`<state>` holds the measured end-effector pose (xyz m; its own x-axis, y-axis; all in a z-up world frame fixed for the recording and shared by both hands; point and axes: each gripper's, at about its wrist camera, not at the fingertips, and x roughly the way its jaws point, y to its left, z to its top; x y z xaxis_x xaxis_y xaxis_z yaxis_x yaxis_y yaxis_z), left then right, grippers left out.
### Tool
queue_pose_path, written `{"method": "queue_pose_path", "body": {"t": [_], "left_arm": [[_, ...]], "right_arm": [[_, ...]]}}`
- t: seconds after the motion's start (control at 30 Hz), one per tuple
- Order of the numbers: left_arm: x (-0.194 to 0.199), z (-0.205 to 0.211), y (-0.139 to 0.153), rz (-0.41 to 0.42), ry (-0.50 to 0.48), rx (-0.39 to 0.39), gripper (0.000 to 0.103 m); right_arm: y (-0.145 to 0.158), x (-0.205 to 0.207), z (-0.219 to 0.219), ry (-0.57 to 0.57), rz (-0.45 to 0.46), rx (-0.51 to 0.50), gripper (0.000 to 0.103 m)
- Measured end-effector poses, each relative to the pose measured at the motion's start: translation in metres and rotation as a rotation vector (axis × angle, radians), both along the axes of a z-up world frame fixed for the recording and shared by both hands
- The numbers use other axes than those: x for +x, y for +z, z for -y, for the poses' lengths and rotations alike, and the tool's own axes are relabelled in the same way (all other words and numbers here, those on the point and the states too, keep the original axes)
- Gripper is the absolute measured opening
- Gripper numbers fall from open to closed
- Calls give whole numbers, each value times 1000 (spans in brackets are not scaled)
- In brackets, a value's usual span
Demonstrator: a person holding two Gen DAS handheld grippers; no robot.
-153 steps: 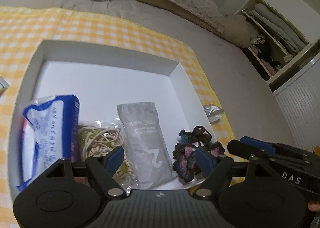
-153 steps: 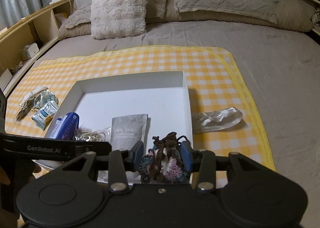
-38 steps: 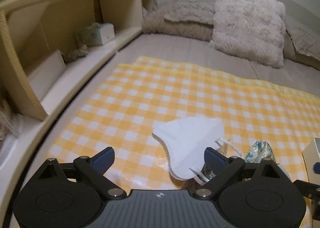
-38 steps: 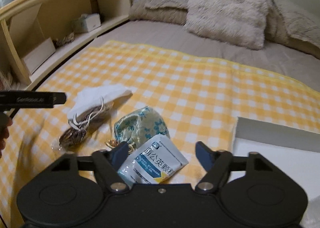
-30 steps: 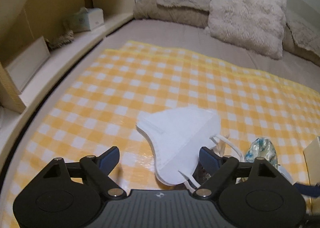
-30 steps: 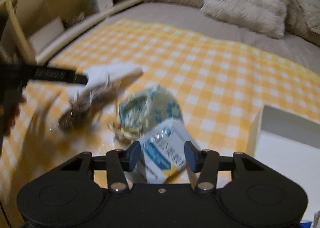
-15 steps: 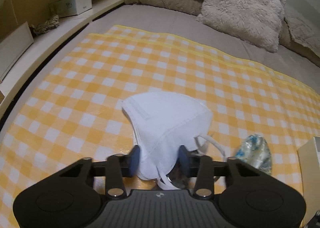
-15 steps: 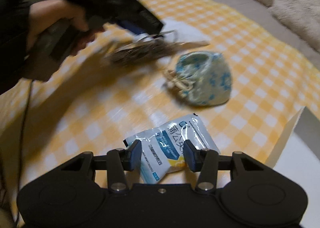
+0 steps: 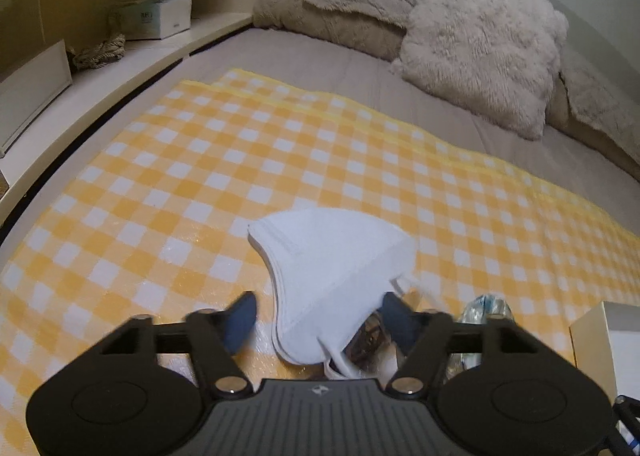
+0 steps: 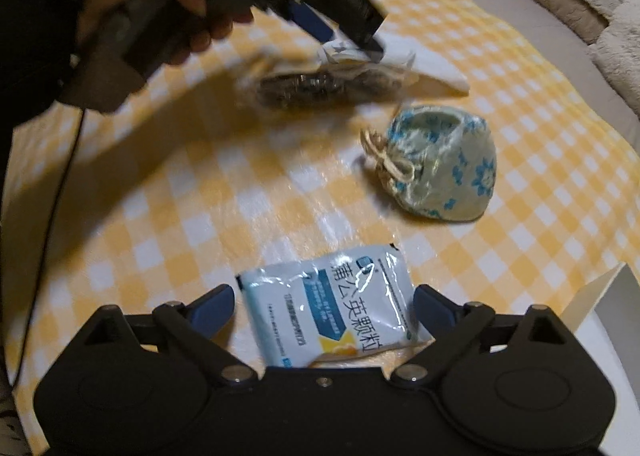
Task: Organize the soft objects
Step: 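Grasp the white face mask with the left tool while the right tool grasps the medicine sachet, then lift the white mask and medicine sachet and carry both toward the white box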
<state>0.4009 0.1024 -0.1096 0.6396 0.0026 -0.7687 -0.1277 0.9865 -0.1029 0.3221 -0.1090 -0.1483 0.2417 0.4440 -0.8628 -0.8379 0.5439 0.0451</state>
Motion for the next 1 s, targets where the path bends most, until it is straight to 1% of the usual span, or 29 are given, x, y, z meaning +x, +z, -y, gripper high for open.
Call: {"method": "queue_pose_path", "body": {"t": [0.07, 0.13, 0.23, 0.27, 0.3, 0.33, 0.37, 0.43, 0.47, 0.5, 0.53, 0.57, 0.6, 0.67, 0.8, 0.87, 1.0], "left_arm": [[0, -1, 1, 15, 5, -1, 77], [2, 0, -1, 12, 0, 7, 78], [5, 4, -7, -16, -18, 25, 77], [5, 6, -10, -26, -27, 27, 73], [6, 6, -12, -35, -30, 26, 67], [7, 7, -14, -48, -31, 25, 58], [8, 7, -16, -67, -31, 25, 46], [8, 11, -18, -85, -31, 45, 31], [8, 12, -18, -86, -42, 38, 30], [8, 12, -17, -87, -47, 12, 28], [8, 12, -16, -88, -42, -10, 26], [7, 14, -15, -88, -38, -2, 22], [6, 15, -15, -86, -44, 9, 21], [4, 15, -13, -82, -41, 14, 17], [-2, 8, -4, -65, -12, 14, 14], [-8, 4, 1, -51, 1, 11, 14], [-20, -5, 15, -13, 18, -10, 13]], "right_arm": [[-6, 3, -2, -1, 8, -14, 100], [-10, 5, -2, -11, -6, -4, 101], [-10, 4, -3, -11, -65, 15, 101], [-11, 1, -3, 6, -76, 16, 101], [-11, -4, -5, 33, -69, 9, 99], [-10, -8, -6, 49, -66, 4, 98], [-9, -10, -7, 56, -65, 4, 95], [-7, -12, -8, 54, -66, 4, 90], [-7, -13, -8, 55, -68, 6, 86], [-6, -14, -8, 55, -67, 8, 82], [-5, -15, -8, 56, -65, 9, 80], [-3, -17, -8, 56, -62, 9, 76], [-2, -18, -9, 54, -60, 8, 72], [-1, -19, -10, 52, -57, 8, 69], [1, -22, -11, 46, -46, 0, 67], [5, -24, -10, 20, -16, 2, 67], [23, -28, -4, -47, 29, 61, 67]]}}
